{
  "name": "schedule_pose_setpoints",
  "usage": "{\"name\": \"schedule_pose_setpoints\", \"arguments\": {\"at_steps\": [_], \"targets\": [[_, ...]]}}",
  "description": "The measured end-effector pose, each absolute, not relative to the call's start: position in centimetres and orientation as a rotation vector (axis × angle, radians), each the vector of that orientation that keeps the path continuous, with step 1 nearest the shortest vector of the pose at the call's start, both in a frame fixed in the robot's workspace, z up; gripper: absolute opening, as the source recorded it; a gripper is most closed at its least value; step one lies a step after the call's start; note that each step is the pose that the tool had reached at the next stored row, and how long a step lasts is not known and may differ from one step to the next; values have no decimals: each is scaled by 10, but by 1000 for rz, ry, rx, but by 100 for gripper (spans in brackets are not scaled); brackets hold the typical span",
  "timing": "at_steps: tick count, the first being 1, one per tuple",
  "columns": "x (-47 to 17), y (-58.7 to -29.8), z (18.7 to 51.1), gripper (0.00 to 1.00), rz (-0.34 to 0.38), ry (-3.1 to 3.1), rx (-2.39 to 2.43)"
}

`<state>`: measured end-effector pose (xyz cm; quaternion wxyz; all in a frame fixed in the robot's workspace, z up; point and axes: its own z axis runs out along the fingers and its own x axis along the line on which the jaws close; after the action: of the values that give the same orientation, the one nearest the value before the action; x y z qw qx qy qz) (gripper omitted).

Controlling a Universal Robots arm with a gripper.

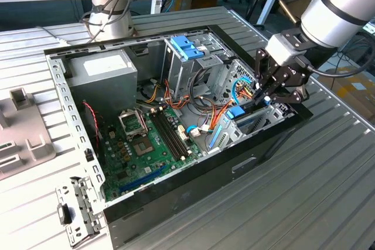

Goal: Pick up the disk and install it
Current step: 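Insert the first disk wire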

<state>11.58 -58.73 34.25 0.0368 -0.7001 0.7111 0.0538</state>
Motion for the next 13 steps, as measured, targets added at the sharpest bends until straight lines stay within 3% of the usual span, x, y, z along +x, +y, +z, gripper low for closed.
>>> {"name": "schedule_pose_setpoints", "arguments": {"at_steps": [13], "targets": [[116, -587, 343, 18, 167, 2182, -2149]]}}
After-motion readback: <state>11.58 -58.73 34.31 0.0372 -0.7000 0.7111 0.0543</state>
